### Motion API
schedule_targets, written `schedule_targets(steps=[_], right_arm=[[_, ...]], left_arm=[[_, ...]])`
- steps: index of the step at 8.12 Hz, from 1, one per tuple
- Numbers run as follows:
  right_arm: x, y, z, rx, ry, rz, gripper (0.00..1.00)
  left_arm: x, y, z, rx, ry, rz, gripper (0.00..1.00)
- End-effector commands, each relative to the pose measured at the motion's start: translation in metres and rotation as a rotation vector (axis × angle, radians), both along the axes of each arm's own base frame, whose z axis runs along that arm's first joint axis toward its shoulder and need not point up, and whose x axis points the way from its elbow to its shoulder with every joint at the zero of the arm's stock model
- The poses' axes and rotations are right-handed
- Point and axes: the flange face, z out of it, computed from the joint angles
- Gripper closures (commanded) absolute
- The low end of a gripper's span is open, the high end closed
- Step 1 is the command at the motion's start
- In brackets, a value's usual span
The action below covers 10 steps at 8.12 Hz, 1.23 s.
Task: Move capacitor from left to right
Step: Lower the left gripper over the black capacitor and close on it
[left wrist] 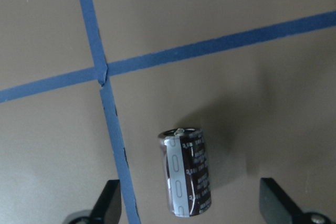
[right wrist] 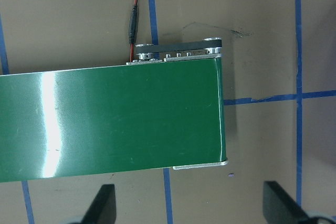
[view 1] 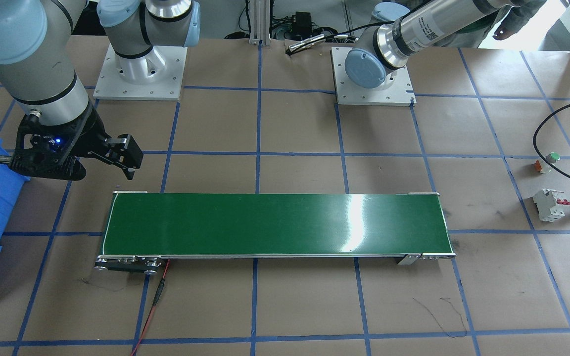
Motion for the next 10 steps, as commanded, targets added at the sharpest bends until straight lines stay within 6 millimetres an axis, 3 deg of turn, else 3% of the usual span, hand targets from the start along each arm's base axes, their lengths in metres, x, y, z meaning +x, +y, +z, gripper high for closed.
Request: schedule_targets(steps=[1, 3, 8, 10], right_arm=[[0.000, 0.000, 0.000, 0.000, 0.000, 0.000, 0.00], [0.000, 0.000, 0.000, 0.000, 0.001, 0.000, 0.00], [0.000, 0.000, 0.000, -0.001, 0.001, 0.000, 0.00], [0.000, 0.000, 0.000, -0.001, 0.001, 0.000, 0.00]], left_arm=[[-0.003, -0.003, -0.012, -0.022, 0.038, 0.001, 0.07], [-0.002, -0.003, -0.020, -0.014, 0.045, -0.007, 0.13], [0.000, -0.002, -0.024, -0.001, 0.041, -0.021, 0.15], [0.000, -0.001, -0.026, 0.003, 0.042, -0.019, 0.22]])
